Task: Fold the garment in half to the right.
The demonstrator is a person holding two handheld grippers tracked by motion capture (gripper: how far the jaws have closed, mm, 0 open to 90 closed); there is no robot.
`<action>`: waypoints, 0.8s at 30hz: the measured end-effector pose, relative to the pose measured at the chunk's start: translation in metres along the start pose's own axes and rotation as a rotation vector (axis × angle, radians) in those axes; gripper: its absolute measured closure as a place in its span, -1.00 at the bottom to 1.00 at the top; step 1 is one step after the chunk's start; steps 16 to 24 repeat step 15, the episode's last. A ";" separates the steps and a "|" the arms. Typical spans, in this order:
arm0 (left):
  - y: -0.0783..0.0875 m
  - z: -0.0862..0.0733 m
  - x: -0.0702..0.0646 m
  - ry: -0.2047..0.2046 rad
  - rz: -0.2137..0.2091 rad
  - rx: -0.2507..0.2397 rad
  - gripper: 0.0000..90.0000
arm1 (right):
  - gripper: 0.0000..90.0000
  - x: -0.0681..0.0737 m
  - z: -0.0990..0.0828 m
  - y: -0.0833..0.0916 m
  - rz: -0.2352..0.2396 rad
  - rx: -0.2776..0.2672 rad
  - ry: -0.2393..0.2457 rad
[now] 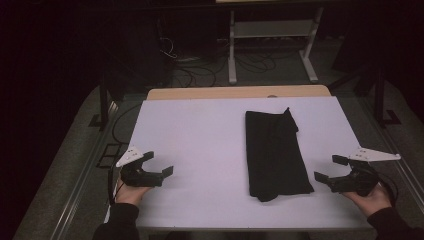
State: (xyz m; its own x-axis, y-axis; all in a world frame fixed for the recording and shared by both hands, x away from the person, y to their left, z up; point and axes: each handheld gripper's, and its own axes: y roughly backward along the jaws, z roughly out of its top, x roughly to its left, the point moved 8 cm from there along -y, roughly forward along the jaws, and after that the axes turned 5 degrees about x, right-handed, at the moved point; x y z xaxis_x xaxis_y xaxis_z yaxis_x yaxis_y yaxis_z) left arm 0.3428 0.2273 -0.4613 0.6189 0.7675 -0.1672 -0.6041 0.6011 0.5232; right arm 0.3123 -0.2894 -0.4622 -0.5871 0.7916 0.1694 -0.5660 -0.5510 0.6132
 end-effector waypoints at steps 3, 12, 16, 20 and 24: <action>0.003 -0.001 0.002 -0.009 0.013 0.001 -1.00 | -1.00 0.000 -0.004 0.001 -0.001 0.001 -0.001; 0.007 -0.003 0.006 -0.007 0.036 -0.005 -1.00 | -1.00 0.003 -0.010 -0.006 0.008 0.013 0.019; 0.007 -0.003 0.005 -0.009 0.033 -0.006 -1.00 | -1.00 0.002 -0.008 -0.004 0.004 -0.002 0.011; 0.007 -0.003 0.005 -0.009 0.033 -0.006 -1.00 | -1.00 0.002 -0.008 -0.004 0.004 -0.002 0.011; 0.007 -0.003 0.005 -0.009 0.033 -0.006 -1.00 | -1.00 0.002 -0.008 -0.004 0.004 -0.002 0.011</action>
